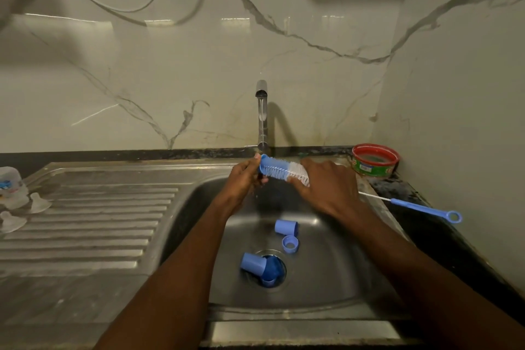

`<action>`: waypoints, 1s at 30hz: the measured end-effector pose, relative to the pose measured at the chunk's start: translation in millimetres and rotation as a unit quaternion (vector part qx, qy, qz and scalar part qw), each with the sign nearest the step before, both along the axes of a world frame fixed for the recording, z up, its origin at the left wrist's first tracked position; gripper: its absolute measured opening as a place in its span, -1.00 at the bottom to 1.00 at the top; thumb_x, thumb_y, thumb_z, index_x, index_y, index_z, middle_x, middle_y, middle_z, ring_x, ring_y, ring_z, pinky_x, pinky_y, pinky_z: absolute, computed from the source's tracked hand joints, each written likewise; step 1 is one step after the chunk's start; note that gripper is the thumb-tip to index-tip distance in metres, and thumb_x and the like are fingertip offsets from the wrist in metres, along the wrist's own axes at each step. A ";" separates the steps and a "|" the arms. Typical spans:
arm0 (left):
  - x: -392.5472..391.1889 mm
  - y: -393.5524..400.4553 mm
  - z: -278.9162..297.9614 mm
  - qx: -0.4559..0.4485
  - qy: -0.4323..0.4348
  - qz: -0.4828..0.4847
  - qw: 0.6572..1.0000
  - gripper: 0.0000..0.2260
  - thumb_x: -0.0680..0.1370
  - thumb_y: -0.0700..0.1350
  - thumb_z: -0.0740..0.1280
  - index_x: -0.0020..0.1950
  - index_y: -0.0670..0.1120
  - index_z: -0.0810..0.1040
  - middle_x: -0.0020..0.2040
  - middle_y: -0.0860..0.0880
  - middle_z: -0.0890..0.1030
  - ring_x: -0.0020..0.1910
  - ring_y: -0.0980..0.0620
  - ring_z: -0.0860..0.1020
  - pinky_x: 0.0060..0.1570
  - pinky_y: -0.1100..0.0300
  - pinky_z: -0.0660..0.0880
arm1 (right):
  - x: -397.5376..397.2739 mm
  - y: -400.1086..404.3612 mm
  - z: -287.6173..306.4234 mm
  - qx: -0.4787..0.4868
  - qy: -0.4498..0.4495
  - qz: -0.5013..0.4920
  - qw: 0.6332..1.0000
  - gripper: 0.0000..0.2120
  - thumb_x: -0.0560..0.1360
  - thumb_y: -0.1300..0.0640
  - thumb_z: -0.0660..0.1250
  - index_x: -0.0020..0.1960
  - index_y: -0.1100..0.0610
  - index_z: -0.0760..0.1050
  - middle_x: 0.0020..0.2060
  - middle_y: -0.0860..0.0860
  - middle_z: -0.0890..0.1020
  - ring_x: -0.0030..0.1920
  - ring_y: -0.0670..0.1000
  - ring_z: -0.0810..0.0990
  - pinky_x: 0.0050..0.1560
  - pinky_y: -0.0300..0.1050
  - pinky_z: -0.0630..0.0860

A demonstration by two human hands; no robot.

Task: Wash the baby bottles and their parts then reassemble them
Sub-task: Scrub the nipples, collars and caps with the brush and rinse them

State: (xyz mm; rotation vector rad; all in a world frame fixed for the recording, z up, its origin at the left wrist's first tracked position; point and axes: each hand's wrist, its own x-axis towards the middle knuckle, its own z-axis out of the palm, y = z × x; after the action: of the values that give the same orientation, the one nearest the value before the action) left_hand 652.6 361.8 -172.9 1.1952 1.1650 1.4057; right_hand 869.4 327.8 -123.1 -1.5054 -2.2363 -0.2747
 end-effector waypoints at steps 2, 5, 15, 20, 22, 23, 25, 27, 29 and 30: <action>2.0 0.0 0.7 -0.003 -0.010 0.004 1.000 -0.66 0.68 0.10 0.21 0.27 -0.09 0.59 0.11 -0.19 0.64 -0.04 -0.02 0.60 0.03 0.08 0.59 | 1.3 0.6 -1.9 -0.028 0.004 0.022 0.999 -0.44 0.49 -0.31 0.35 0.35 -0.07 0.33 0.06 -0.01 0.66 -0.01 0.09 0.65 -0.13 -0.05 0.48; 5.6 -0.5 2.2 -0.008 -0.013 0.016 1.000 -0.65 0.71 0.08 0.13 0.30 -0.10 0.56 0.08 -0.17 0.63 -0.09 0.02 0.60 -0.10 0.18 0.59 | 3.5 0.5 -4.0 -0.030 0.004 0.049 0.998 -0.44 0.51 -0.17 0.39 0.39 -0.13 0.19 0.00 0.01 0.66 -0.11 0.10 0.65 -0.20 -0.04 0.53; 3.2 3.5 0.5 -0.055 -0.057 0.114 0.990 -0.56 0.71 0.20 0.00 0.19 -0.05 0.53 0.05 -0.10 0.64 -0.02 -0.02 0.60 -0.13 0.14 0.54 | 10.3 -4.4 -0.2 0.004 -0.001 0.062 0.998 -0.52 0.53 -0.17 0.35 0.40 -0.20 0.31 0.06 -0.01 0.67 0.02 0.14 0.64 -0.12 -0.04 0.45; 3.0 3.3 -0.3 -0.091 -0.085 0.100 0.987 -0.65 0.72 0.14 0.07 0.11 -0.06 0.52 -0.04 -0.13 0.62 -0.10 -0.02 0.58 -0.16 0.15 0.54 | 12.7 1.5 -9.6 -0.036 -0.015 0.030 0.999 -0.50 0.57 -0.29 0.24 0.44 -0.21 0.22 0.12 0.02 0.64 0.05 0.13 0.62 -0.04 0.02 0.50; 6.2 3.3 -0.1 -0.094 -0.088 0.088 0.988 -0.66 0.73 0.10 0.08 0.09 -0.08 0.53 -0.07 -0.13 0.60 -0.16 0.01 0.52 -0.19 0.16 0.52 | 14.4 6.2 -14.8 -0.053 -0.016 0.020 0.998 -0.50 0.57 -0.32 0.20 0.45 -0.28 0.16 0.15 0.06 0.59 0.06 0.16 0.60 -0.01 0.07 0.53; 6.3 3.6 -0.9 -0.093 -0.082 0.080 0.989 -0.65 0.73 0.09 0.08 0.13 -0.10 0.55 -0.06 -0.14 0.59 -0.17 0.02 0.51 -0.21 0.17 0.51 | 15.2 7.5 -16.0 -0.065 -0.019 0.017 0.998 -0.48 0.57 -0.34 0.18 0.47 -0.31 0.12 0.16 0.09 0.55 0.09 0.18 0.58 0.00 0.09 0.52; 6.0 4.4 -3.6 -0.085 -0.051 0.063 0.993 -0.62 0.73 0.10 0.07 0.20 -0.13 0.55 -0.02 -0.16 0.61 -0.15 0.01 0.53 -0.21 0.17 0.52 | 16.2 9.5 -17.2 -0.079 -0.038 0.013 0.996 -0.46 0.58 -0.36 0.14 0.50 -0.34 0.06 0.22 0.12 0.46 0.14 0.19 0.54 0.04 0.10 0.49; 5.3 5.4 -8.2 -0.080 -0.019 0.049 0.995 -0.60 0.73 0.11 0.06 0.26 -0.13 0.54 0.06 -0.16 0.64 -0.07 -0.03 0.56 -0.16 0.17 0.54 | 16.3 11.2 -19.2 -0.090 -0.048 0.015 0.995 -0.43 0.60 -0.35 0.11 0.55 -0.33 0.04 0.29 0.12 0.39 0.18 0.17 0.51 0.11 0.11 0.51; 5.7 4.7 -10.1 -0.079 0.000 0.040 0.996 -0.59 0.72 0.12 0.07 0.29 -0.12 0.54 0.12 -0.17 0.63 0.00 -0.07 0.57 -0.10 0.14 0.53 | 15.0 13.5 -22.1 -0.089 -0.052 0.028 0.994 -0.45 0.62 -0.31 0.09 0.57 -0.28 0.08 0.29 0.11 0.42 0.17 0.13 0.53 0.12 0.10 0.53; 5.7 4.8 -11.1 -0.078 0.005 0.037 0.996 -0.58 0.72 0.13 0.07 0.30 -0.12 0.54 0.13 -0.18 0.63 0.01 -0.07 0.56 -0.10 0.13 0.53 | 14.4 15.2 -23.2 -0.081 -0.045 0.035 0.995 -0.47 0.64 -0.28 0.09 0.57 -0.26 0.10 0.27 0.11 0.47 0.15 0.13 0.55 0.11 0.10 0.54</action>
State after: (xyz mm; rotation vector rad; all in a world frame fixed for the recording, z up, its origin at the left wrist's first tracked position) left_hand 658.2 366.6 -184.0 1.0606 1.3122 1.3376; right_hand 883.8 342.9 -146.3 -1.5192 -2.4279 -0.1466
